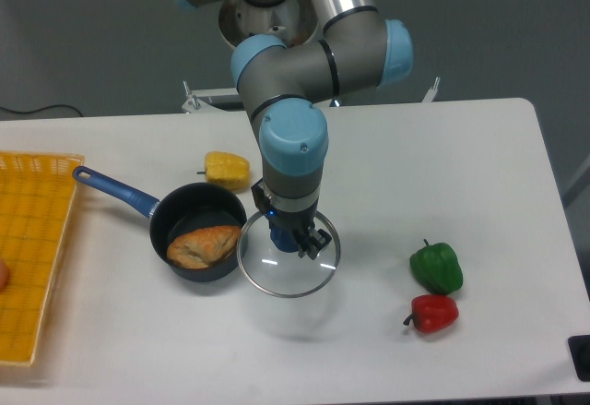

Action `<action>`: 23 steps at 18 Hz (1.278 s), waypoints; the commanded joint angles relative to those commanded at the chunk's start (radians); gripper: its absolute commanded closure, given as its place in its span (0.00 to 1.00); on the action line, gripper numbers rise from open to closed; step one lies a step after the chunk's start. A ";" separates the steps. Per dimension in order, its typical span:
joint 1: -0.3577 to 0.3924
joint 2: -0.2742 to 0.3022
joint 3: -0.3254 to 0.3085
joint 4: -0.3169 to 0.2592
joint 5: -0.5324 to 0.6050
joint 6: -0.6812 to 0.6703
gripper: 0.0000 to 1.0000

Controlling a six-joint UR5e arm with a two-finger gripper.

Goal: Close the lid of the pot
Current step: 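Lift the held glass lid and carry it toward the blue saucepan, then lower the glass lid onto the saucepan rim, aligning it over the pot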

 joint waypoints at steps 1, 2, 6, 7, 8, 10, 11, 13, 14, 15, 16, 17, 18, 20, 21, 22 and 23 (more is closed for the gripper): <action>0.000 0.000 0.000 0.000 0.000 -0.002 0.56; 0.000 0.000 -0.003 0.000 0.000 -0.002 0.56; -0.005 0.011 -0.009 -0.002 0.002 -0.006 0.56; -0.008 0.011 -0.009 -0.003 0.002 -0.009 0.56; -0.011 0.012 -0.012 -0.002 0.002 -0.018 0.56; -0.015 0.014 -0.029 0.005 0.002 -0.049 0.56; -0.015 0.017 -0.028 0.003 0.002 -0.063 0.56; -0.026 0.034 -0.034 0.003 0.000 -0.067 0.56; -0.037 0.035 -0.043 0.003 0.000 -0.069 0.56; -0.049 0.037 -0.051 0.003 0.002 -0.075 0.56; -0.063 0.035 -0.052 0.003 0.003 -0.096 0.56; -0.075 0.035 -0.052 0.005 0.003 -0.130 0.56; -0.087 0.034 -0.052 0.005 0.003 -0.147 0.56; -0.119 0.031 -0.054 0.003 0.012 -0.159 0.56; -0.138 0.029 -0.055 0.005 0.018 -0.178 0.56; -0.152 0.032 -0.060 0.006 0.024 -0.205 0.56; -0.164 0.034 -0.064 0.006 0.032 -0.227 0.56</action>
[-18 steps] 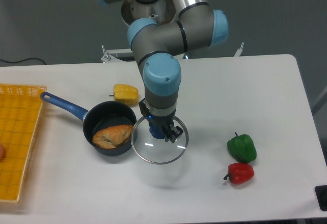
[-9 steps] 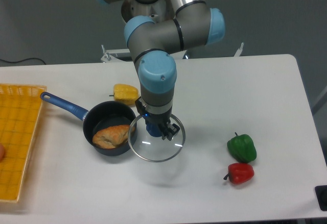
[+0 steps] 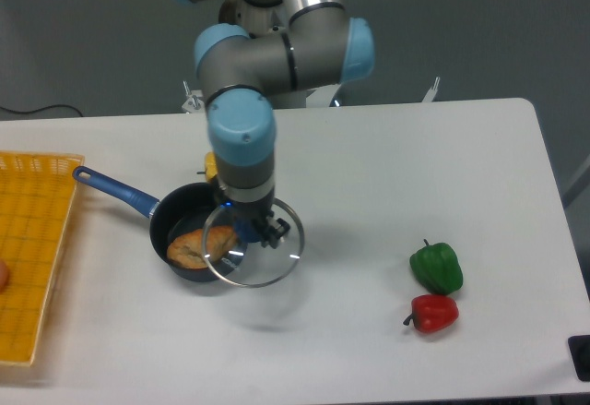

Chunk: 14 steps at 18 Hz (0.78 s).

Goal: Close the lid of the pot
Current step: 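Lower the glass lid onto the saucepan rim, aligning it over the pot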

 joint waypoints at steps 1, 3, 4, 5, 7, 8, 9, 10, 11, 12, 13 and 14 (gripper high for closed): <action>-0.015 0.000 -0.006 0.000 0.009 -0.009 0.56; -0.046 0.000 -0.021 0.000 0.049 -0.019 0.56; -0.060 0.000 -0.026 -0.003 0.070 -0.038 0.56; -0.072 0.000 -0.029 0.000 0.078 -0.057 0.56; -0.078 0.002 -0.035 0.000 0.078 -0.060 0.56; -0.080 0.002 -0.041 0.000 0.080 -0.062 0.56; -0.086 0.002 -0.043 0.000 0.080 -0.063 0.56; -0.092 0.002 -0.049 0.002 0.078 -0.063 0.56; -0.094 0.002 -0.055 0.003 0.078 -0.065 0.56; -0.092 0.002 -0.057 0.003 0.075 -0.063 0.56; -0.092 0.002 -0.057 0.002 0.071 -0.062 0.57; -0.094 0.003 -0.057 0.000 0.069 -0.062 0.57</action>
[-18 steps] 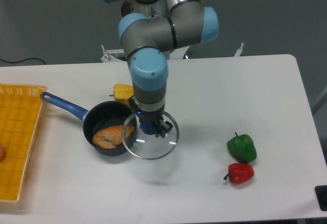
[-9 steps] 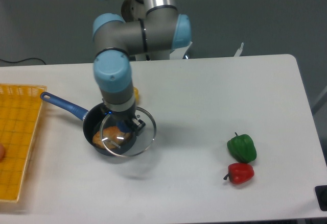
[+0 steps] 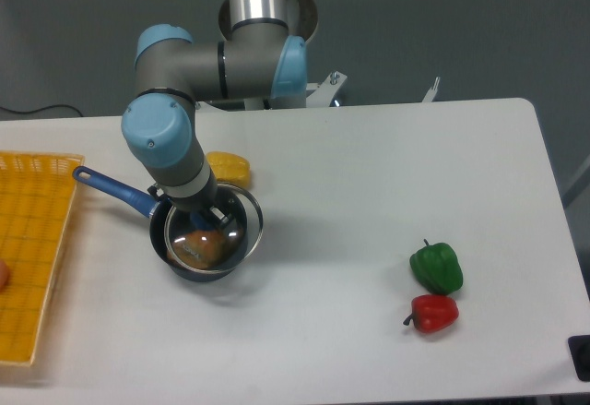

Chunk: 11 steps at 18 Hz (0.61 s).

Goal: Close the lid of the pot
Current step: 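Lower the glass lid onto the saucepan rim, aligning it over the pot, then hold the lid knob and settle the lid flat on the saucepan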

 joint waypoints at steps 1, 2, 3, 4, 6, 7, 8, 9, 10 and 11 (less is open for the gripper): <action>-0.002 0.000 0.000 0.000 0.000 -0.002 0.57; -0.005 0.000 0.000 0.000 -0.002 0.000 0.57; -0.011 0.000 0.000 0.000 -0.002 0.000 0.57; -0.011 0.000 0.000 -0.002 -0.003 0.002 0.57; -0.012 -0.002 0.000 0.000 -0.003 0.000 0.57; -0.012 -0.003 0.000 0.000 -0.003 0.000 0.57; -0.014 -0.003 0.000 0.000 -0.003 0.000 0.57; -0.014 -0.003 0.000 0.005 -0.003 0.000 0.57; -0.014 -0.003 -0.002 0.006 -0.003 -0.002 0.57; -0.014 -0.003 -0.002 0.006 -0.003 -0.002 0.57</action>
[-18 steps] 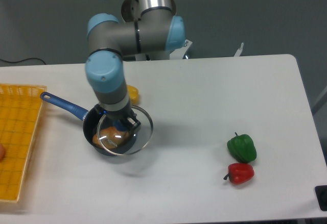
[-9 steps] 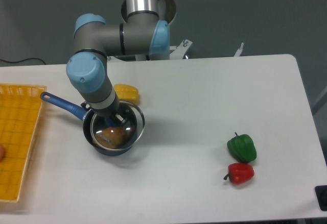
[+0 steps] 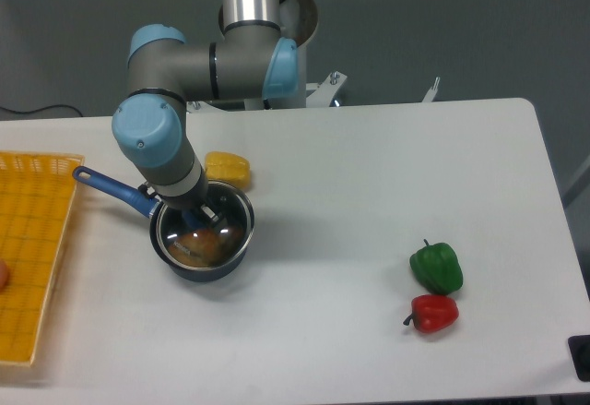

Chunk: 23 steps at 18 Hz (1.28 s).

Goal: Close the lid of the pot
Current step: 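Hold the lid knob and settle the lid flat on the saucepan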

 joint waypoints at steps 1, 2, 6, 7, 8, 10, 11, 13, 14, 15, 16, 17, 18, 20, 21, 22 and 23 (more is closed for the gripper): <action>-0.002 -0.002 0.000 0.000 0.000 0.000 0.57; -0.002 -0.002 0.000 0.000 -0.002 0.000 0.57; -0.011 -0.006 0.000 0.000 -0.002 0.000 0.57; -0.011 -0.006 -0.002 0.002 -0.002 0.000 0.57; -0.011 -0.006 -0.003 0.002 -0.002 0.000 0.57; -0.011 -0.006 -0.008 0.008 -0.002 0.000 0.56; -0.011 -0.006 -0.008 0.008 -0.002 0.000 0.56; -0.012 -0.006 -0.008 0.008 -0.002 0.000 0.56; -0.012 -0.006 -0.008 0.008 -0.002 0.000 0.56; -0.012 -0.006 -0.008 0.008 -0.002 0.000 0.56; -0.012 -0.008 -0.008 0.009 -0.002 0.000 0.56; -0.012 -0.009 -0.008 0.009 -0.002 0.000 0.55; -0.012 -0.009 -0.008 0.011 -0.002 0.000 0.55; -0.012 -0.009 -0.008 0.014 -0.002 0.000 0.53; -0.012 -0.009 -0.008 0.015 -0.002 0.000 0.48; -0.012 -0.011 -0.008 0.015 -0.002 0.000 0.48; -0.012 -0.012 -0.009 0.015 -0.002 0.000 0.48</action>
